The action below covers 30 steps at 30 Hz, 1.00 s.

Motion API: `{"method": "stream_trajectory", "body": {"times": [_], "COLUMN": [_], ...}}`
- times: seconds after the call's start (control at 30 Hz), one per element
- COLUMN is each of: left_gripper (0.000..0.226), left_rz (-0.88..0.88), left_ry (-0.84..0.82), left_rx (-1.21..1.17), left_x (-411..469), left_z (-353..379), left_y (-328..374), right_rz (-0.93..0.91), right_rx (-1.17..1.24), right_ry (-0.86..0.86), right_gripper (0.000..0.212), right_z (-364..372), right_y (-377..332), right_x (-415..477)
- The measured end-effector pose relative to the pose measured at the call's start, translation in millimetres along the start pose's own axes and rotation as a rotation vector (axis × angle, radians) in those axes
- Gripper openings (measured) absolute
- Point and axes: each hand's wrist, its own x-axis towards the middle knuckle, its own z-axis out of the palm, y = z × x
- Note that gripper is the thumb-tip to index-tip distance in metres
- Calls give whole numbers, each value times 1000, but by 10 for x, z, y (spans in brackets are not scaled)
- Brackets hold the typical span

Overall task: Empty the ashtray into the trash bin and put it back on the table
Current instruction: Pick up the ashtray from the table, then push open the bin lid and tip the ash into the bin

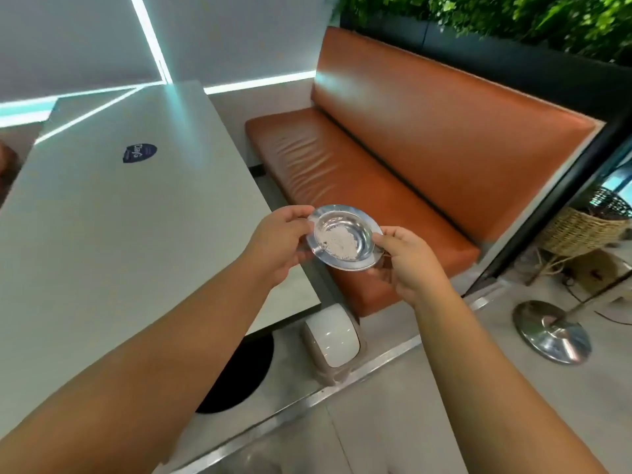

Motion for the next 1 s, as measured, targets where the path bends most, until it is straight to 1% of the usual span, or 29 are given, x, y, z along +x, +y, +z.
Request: {"method": "stream_trajectory", "body": {"times": [0.07, 0.17, 0.27, 0.37, 0.5, 0.6, 0.67, 0.77, 0.83, 0.9, 1.0], "left_gripper": [21, 21, 22, 21, 26, 42, 55, 86, 108, 123, 131], "left_rz": [-14, -60, -122, -130, -102, -107, -71, 11, 22, 35, 170], "left_ry": [32, 39, 19, -33, -53, -102, -129, -226, -291, -272, -129], "left_rx": [-30, -39, 41, 273, 745, 1028, 1188, 1397, 1468, 1519, 1636], "left_x": [11, 78, 177, 403, 879, 1298, 1554, 1911, 2094, 2203, 2220], "left_z": [345, 768, 986, 1038, 853, 607, 491, 376, 313, 265, 270], "left_y": [-245, -639, -1048, -1573, -2564, -3346, -3787, -4323, -4565, -4728, -4880], "right_rz": [-1, -7, 39, 60, 83, 87, 85, 46, 12, -5, -20], "right_rx": [-87, -198, -195, -157, -174, -181, -209, -231, -227, -214, -220], "right_ry": [-28, -27, -32, -33, -76, -96, -117, -160, -153, -156, -167], "right_gripper": [8, 10, 14, 16, 15, 13, 14, 16, 16, 14, 13], "right_z": [-400, -927, -1307, -1588, -1758, -1776, -1766, -1752, -1742, -1725, -1680], "right_y": [122, 367, 667, 1069, 1938, 2725, 3205, 3811, 4142, 4387, 4595], "right_x": [116, 295, 484, 743, 1158, 1468, 1648, 1871, 1988, 2067, 2097]}}
